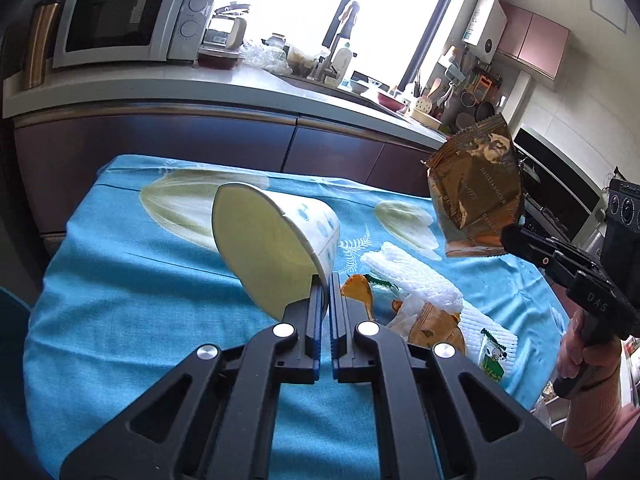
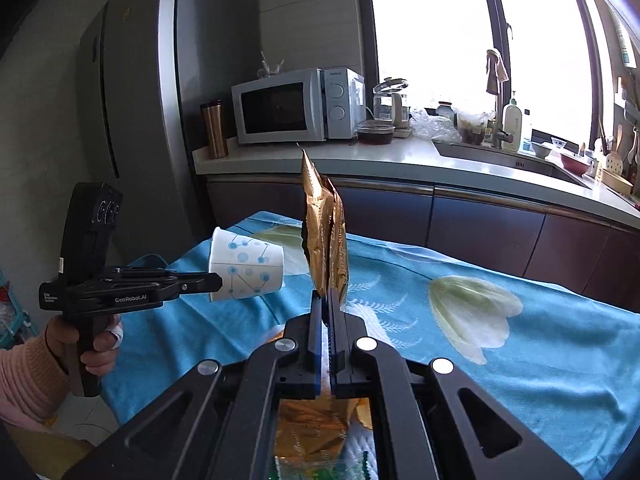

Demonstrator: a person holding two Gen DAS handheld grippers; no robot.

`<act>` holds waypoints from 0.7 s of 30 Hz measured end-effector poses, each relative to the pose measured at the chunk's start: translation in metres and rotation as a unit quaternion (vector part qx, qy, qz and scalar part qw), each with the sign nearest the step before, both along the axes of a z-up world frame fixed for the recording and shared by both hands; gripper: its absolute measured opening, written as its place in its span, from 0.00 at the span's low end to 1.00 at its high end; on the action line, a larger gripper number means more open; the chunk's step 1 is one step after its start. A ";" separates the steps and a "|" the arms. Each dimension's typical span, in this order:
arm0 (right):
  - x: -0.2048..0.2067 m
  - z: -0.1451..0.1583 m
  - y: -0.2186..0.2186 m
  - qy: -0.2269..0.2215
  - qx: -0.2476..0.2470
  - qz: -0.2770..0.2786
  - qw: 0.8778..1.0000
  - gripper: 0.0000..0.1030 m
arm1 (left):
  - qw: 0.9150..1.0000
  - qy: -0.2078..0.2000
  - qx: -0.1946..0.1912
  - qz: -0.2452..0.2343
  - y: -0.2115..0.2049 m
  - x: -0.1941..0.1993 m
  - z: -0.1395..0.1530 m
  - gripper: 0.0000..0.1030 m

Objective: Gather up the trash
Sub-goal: 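Carry the cup with the left tool while the right tool carries the wrapper, both releasing into the bin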

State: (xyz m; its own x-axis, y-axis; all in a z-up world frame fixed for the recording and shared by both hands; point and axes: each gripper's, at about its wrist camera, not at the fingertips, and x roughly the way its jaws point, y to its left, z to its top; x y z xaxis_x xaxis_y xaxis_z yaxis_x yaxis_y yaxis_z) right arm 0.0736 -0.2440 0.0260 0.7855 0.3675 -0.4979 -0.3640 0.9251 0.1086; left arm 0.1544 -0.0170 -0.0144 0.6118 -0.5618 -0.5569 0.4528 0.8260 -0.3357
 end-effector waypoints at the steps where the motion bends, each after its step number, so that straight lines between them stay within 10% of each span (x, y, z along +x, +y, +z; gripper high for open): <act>1: -0.001 0.000 0.006 0.001 0.005 0.010 1.000 0.02 | 1.000 -0.005 -0.001 0.005 0.007 -0.005 0.004 0.04; 21: 0.018 -0.011 0.199 0.040 0.035 0.223 0.973 0.02 | 0.974 -0.020 0.026 0.224 0.223 -0.088 0.015 0.04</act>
